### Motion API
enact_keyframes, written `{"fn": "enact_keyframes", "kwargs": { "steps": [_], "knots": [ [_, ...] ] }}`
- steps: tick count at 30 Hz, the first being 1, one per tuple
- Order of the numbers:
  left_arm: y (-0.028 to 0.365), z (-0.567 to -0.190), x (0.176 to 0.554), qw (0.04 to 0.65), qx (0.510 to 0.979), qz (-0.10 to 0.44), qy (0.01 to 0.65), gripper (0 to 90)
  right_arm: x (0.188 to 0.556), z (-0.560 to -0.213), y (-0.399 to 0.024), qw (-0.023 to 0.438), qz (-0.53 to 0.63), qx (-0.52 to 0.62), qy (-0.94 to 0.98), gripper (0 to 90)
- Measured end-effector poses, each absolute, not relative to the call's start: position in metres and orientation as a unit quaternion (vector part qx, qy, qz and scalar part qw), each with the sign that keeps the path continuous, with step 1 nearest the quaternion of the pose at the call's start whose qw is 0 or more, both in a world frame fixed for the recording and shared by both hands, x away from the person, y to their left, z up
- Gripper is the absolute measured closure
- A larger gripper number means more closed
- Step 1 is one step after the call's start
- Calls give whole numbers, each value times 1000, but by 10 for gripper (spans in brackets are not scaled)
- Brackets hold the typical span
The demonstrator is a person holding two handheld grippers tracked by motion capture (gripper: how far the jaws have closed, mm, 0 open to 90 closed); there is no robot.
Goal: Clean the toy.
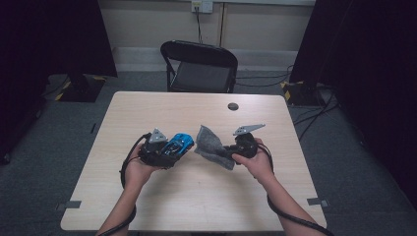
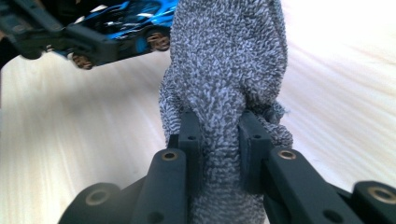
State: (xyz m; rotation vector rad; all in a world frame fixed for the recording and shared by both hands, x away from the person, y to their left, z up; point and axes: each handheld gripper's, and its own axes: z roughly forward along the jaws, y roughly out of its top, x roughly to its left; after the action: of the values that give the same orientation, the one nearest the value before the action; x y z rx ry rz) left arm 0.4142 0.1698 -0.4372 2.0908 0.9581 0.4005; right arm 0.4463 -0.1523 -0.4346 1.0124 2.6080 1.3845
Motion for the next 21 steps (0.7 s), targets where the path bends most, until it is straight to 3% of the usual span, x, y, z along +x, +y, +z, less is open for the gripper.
{"fn": "enact_keyframes", "kwargs": {
  "steps": [14, 21],
  "knots": [
    [138, -433, 405, 398, 843, 144, 331, 280, 473, -416, -172, 71, 449, 376, 808, 748],
    [123, -436, 401, 397, 853, 133, 312, 280, 476, -411, -156, 63, 452, 362, 813, 749]
  ]
}}
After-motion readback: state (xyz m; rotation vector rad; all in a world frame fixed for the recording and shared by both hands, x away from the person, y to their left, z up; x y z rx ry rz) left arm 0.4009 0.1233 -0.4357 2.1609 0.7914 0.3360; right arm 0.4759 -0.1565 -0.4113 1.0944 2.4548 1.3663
